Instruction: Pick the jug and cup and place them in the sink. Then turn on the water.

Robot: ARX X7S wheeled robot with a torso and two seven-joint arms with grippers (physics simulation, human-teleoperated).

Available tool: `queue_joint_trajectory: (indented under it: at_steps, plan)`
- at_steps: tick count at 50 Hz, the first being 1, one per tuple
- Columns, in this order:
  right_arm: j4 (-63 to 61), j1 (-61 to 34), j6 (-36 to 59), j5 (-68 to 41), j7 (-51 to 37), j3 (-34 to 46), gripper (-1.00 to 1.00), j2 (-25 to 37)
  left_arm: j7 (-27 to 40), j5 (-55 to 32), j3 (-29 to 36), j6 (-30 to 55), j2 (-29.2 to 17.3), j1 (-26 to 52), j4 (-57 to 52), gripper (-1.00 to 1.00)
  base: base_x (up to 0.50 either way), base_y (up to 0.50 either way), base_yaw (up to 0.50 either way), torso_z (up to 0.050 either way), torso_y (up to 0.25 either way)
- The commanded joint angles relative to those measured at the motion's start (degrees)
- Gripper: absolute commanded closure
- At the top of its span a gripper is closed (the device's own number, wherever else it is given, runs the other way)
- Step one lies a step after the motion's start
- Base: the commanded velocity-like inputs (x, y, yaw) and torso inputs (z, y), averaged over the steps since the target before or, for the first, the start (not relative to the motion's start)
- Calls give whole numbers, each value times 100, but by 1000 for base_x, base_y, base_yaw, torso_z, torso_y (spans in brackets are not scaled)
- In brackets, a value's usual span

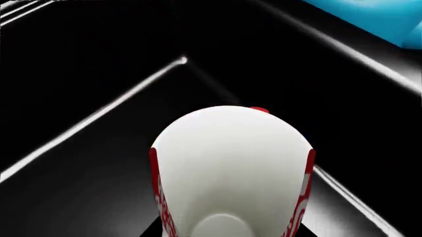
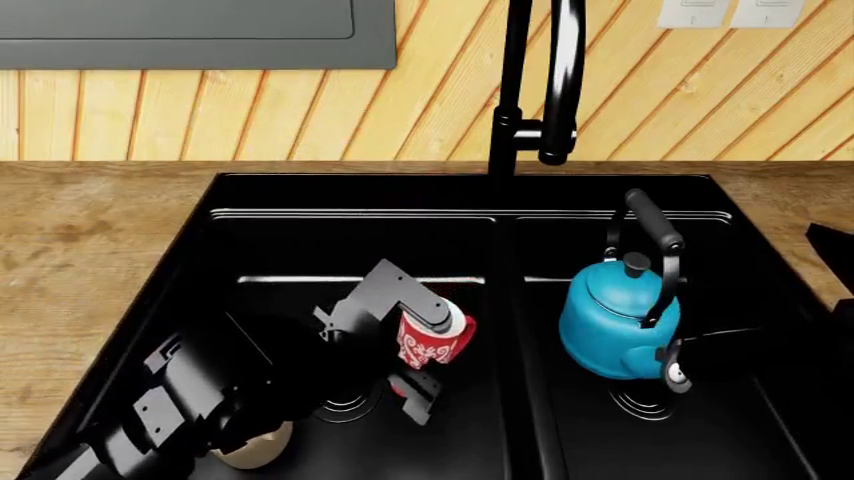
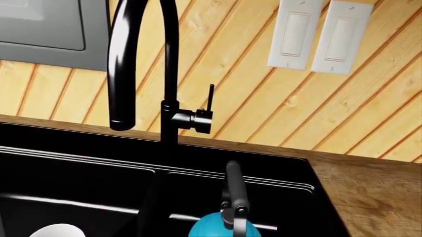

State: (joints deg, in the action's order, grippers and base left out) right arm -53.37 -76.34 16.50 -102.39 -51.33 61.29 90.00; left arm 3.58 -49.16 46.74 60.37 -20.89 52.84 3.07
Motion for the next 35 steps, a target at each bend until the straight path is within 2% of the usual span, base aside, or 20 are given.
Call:
queue_joint_trajectory:
  at_steps: [1,30,31,35]
  plan:
    - [3,35,-18,17,-10,-7,-100,0,27,2,100,7,-15,-13,20,100,0,0,0,0,0]
    - [5,168,-121,134,-11,28,-100,0,-37,-12,291,88,-69,-34,-16,100,0,0,0,0,0]
    - [7,174,-125,141,-7,31,-100,0,-38,-31,286,107,-70,-27,-28,-100,0,0,0,0,0]
    - [12,186,-130,150,-2,30,-100,0,-72,-91,279,164,-84,2,-45,-100,0,0,1,0,0]
